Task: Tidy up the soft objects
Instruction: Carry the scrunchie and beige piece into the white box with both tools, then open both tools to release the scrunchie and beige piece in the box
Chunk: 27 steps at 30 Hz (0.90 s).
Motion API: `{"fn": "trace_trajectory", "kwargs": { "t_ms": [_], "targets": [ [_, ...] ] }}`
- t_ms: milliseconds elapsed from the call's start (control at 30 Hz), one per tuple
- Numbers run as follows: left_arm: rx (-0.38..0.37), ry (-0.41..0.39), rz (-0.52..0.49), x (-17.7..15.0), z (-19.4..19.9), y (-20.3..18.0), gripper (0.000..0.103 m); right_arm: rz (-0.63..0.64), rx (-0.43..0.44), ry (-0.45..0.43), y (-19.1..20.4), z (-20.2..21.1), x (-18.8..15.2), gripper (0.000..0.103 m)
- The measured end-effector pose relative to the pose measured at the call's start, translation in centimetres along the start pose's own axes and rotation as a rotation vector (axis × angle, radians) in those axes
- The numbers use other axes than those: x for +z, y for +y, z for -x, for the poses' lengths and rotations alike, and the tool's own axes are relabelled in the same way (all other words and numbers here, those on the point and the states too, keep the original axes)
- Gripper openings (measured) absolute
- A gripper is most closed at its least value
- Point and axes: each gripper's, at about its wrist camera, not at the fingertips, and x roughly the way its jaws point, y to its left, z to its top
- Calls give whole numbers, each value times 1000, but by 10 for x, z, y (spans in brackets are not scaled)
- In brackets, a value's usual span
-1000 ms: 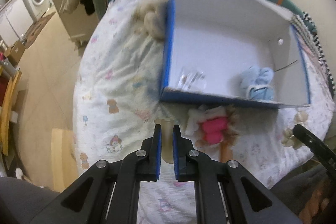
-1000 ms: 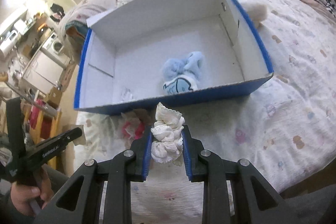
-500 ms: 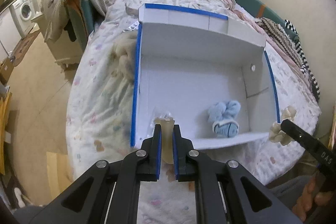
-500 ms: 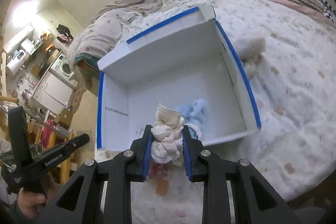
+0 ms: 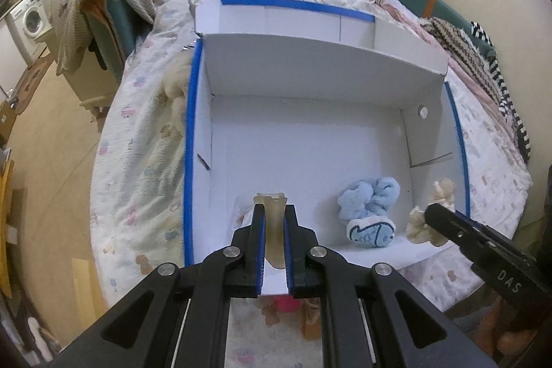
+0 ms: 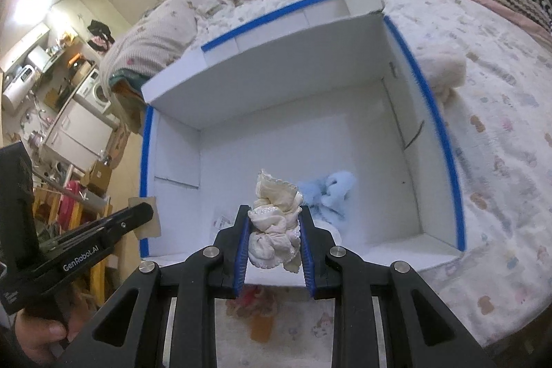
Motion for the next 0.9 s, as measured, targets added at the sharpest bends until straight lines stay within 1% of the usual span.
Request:
{"fn": "trace_trajectory", "kwargs": {
  "t_ms": [200,333,500,567,667,800,867,900],
  "targets": [
    [35,39,-38,5,-30,-5,9,-18,-9,95,-3,-37,1,28],
    [50,66,-46,5,-51,-6,9,-41,-9,153,-6,-59,0,28],
    [60,95,-35,3,-72,-4,10,-36,-19,191,-5,-76,-2,28],
    [66,96,-33,2,-75,-4,10,-38,-18,198,-5,-80,-3,28],
    [59,99,-24,3,-79,-2,10,-14,-45,168,-2,-77,-4,28],
    [63,102,-15,0,-82,-1,11,-5,-48,168,-3,-76,-3,29],
    [62,105,-14,0,-83,-1,18,-5,-45,166,-5,-74,-3,33],
    [65,105,-14,0,-82,-1,19,-8,-45,164,-5,-73,-3,35]
  ]
}}
